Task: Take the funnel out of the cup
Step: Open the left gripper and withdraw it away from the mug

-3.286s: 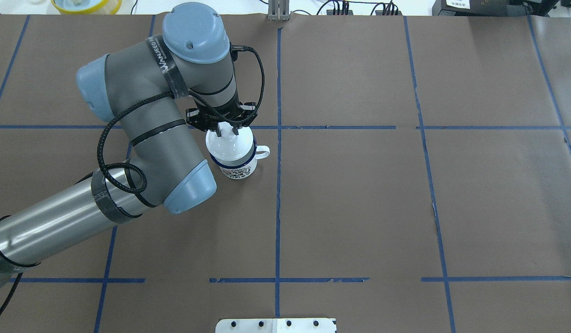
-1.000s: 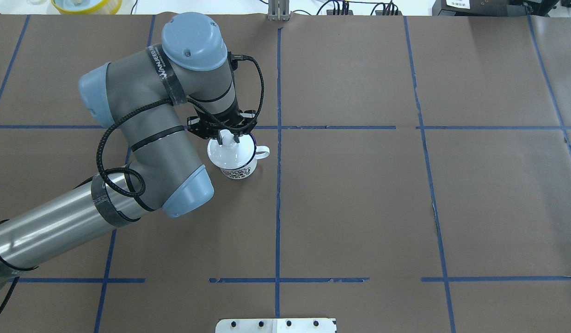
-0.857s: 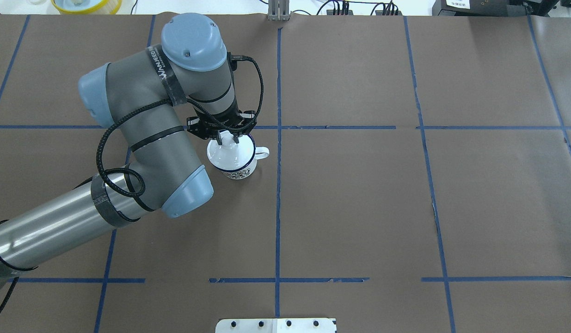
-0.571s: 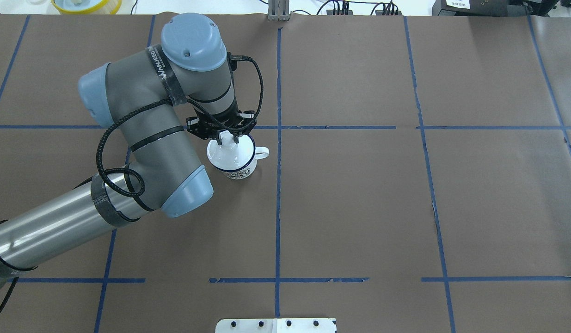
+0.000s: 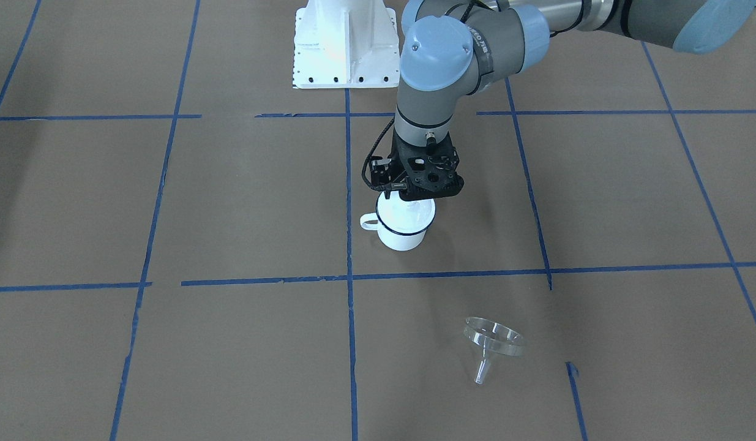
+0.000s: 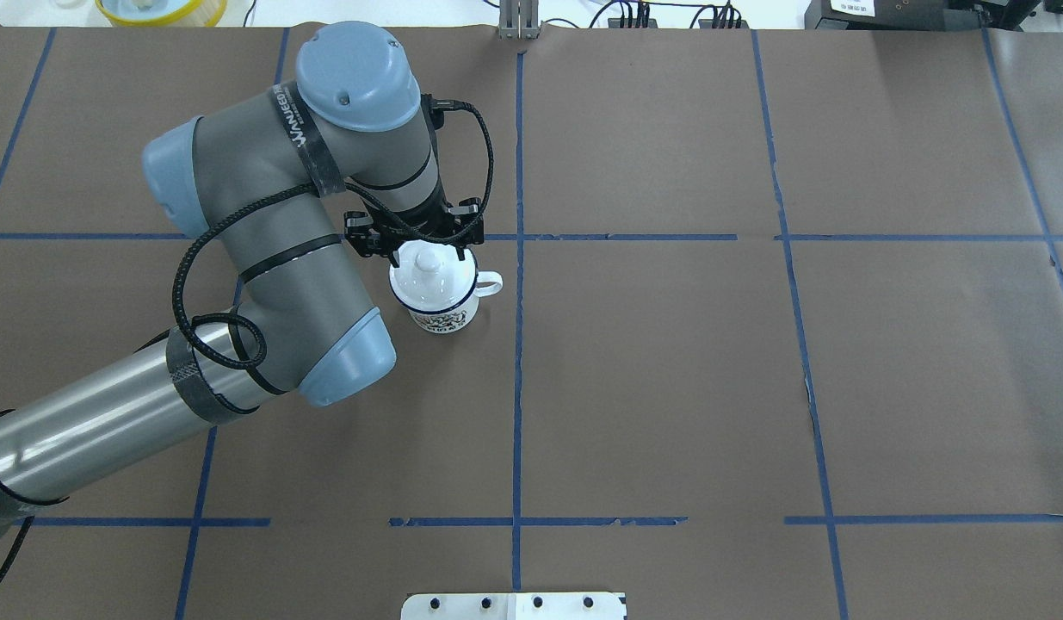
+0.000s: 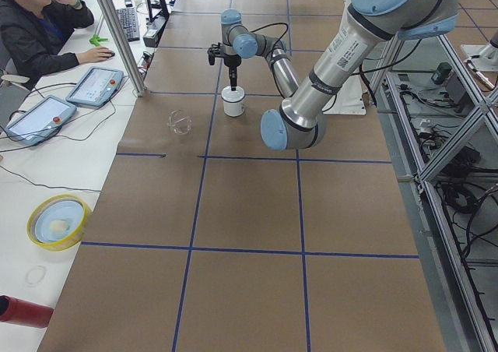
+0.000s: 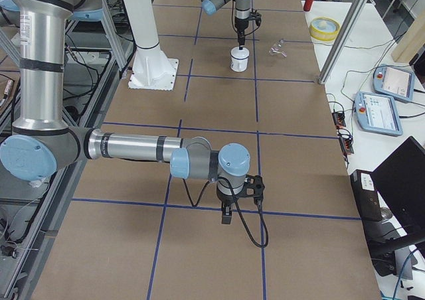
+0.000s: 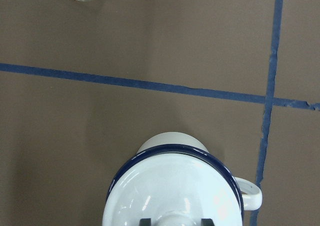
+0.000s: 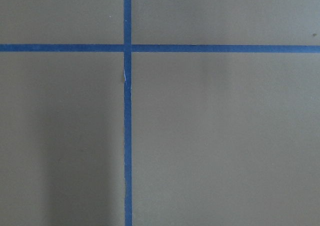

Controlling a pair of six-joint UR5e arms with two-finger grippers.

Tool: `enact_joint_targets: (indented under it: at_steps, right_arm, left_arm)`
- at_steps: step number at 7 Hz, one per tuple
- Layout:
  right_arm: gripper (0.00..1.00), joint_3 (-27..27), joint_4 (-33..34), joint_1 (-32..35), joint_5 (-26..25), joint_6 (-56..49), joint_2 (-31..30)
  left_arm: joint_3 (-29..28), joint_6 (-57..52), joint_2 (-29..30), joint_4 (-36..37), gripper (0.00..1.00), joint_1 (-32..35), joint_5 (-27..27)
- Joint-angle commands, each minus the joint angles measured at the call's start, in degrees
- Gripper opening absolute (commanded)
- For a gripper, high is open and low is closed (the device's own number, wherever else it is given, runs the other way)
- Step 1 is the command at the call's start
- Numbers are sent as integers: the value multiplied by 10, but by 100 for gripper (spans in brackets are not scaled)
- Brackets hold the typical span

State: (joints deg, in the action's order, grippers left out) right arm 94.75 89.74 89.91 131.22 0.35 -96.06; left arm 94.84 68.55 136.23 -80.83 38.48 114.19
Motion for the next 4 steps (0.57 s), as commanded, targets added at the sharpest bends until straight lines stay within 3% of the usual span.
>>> enact_joint_targets:
  at_steps: [1, 2, 4]
  right_arm:
    - [100, 0, 0, 0, 0, 0, 0]
    - [100, 0, 0, 0, 0, 0, 0]
    - [100, 0, 0, 0, 0, 0, 0]
  left_arm:
    - [15, -2, -1, 0, 100, 8, 0]
    - [33, -54, -7, 11, 100, 25, 0]
    - [127, -214, -104, 23, 100, 108, 17]
